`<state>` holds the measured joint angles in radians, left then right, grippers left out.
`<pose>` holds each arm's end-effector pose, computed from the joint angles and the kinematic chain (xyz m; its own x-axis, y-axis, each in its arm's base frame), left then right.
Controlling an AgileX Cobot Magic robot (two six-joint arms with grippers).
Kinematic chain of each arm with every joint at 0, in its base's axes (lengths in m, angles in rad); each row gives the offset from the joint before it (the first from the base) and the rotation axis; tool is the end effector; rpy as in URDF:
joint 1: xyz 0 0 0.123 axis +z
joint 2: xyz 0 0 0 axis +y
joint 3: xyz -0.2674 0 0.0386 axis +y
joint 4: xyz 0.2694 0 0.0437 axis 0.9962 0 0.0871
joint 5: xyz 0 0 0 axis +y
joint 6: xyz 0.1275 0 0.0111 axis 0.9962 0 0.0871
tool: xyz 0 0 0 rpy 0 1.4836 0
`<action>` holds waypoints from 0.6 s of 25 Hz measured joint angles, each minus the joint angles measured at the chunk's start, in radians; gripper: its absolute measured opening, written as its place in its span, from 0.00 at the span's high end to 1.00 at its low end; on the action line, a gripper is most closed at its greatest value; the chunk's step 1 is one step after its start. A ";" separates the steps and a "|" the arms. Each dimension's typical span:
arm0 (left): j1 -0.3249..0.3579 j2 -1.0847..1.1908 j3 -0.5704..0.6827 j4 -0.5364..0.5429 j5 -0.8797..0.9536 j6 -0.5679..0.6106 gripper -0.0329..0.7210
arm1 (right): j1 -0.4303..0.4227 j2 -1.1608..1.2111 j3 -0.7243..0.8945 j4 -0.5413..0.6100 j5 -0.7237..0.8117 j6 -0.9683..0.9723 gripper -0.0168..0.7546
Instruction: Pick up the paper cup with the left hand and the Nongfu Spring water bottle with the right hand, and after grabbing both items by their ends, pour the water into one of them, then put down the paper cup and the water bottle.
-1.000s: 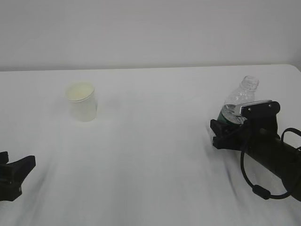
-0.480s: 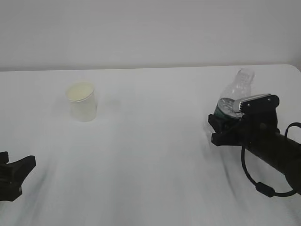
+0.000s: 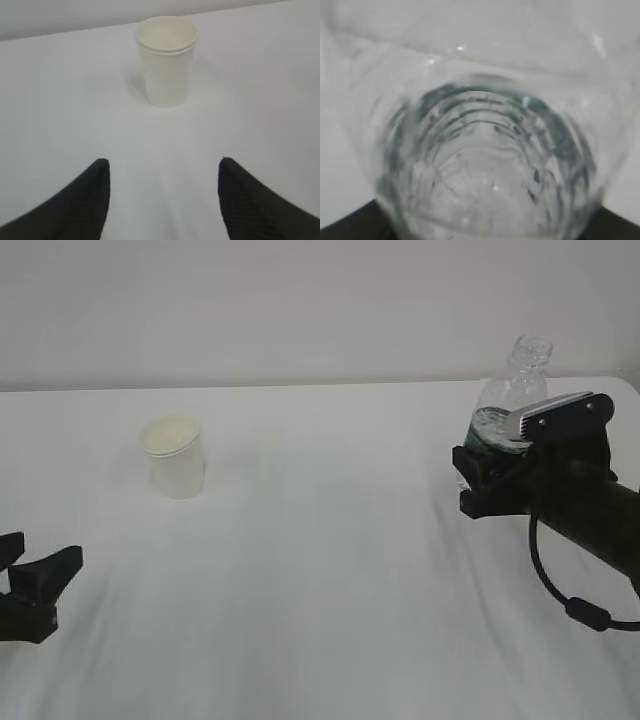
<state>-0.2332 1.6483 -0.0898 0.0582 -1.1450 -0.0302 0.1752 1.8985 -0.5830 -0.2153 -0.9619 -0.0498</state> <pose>0.2195 -0.0591 0.0767 -0.3142 0.0683 -0.9469 0.2777 0.9604 -0.0228 0.3448 0.0838 0.0796 -0.2071 -0.2100 -0.9555 -0.3792 0.9176 -0.1195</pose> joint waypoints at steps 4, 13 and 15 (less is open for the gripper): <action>0.000 0.050 -0.050 0.000 0.000 0.018 0.26 | 0.000 -0.009 0.000 -0.002 0.024 -0.007 0.45; 0.000 0.200 -0.184 -0.005 0.000 0.022 0.18 | 0.000 -0.009 0.002 -0.024 0.048 -0.015 0.45; 0.000 0.236 -0.220 -0.005 0.000 0.022 0.18 | 0.000 -0.009 0.002 -0.028 0.049 -0.017 0.45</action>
<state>-0.2332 1.8846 -0.3097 0.0533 -1.1450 -0.0083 0.1752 1.8900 -0.5806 -0.2434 -0.9132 -0.0666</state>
